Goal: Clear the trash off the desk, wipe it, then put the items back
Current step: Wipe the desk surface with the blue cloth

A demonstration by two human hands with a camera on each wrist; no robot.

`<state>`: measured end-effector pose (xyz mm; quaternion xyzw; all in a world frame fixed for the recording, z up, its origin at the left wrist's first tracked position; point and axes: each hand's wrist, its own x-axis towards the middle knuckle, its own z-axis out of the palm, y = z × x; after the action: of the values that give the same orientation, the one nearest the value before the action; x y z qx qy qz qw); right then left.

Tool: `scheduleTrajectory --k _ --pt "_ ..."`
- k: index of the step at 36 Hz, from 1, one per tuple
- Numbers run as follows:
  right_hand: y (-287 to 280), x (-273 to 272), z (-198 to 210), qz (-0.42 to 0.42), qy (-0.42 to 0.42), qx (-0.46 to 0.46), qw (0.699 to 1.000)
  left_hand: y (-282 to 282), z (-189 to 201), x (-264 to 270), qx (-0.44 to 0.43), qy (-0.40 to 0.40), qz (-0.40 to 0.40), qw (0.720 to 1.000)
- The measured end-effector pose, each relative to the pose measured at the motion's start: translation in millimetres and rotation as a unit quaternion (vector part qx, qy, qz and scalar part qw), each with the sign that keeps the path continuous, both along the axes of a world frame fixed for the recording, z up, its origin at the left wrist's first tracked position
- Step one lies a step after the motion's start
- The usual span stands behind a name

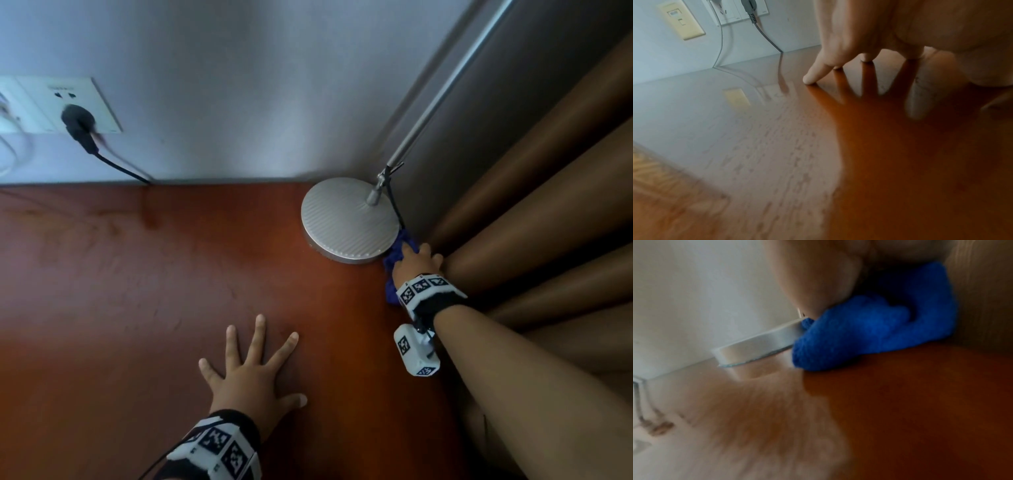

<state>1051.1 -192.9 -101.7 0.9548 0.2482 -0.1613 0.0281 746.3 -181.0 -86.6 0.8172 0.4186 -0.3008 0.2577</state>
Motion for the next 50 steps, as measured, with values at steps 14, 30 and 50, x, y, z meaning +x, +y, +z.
scheduleTrajectory --k 14,30,50 --pt "-19.5 -27.5 10.7 0.045 0.076 -0.088 0.992 2.1 6.7 1.6 -0.015 0.011 0.008 1.0" --pt "-163.0 -106.3 24.9 -0.073 0.073 -0.093 0.99 12.9 43.6 -52.4 0.009 -0.041 -0.013 0.999" --pt "-77.4 -357.0 194.8 0.232 0.114 0.187 0.948 51.8 195.1 -256.7 -0.069 -0.314 0.049 0.946"
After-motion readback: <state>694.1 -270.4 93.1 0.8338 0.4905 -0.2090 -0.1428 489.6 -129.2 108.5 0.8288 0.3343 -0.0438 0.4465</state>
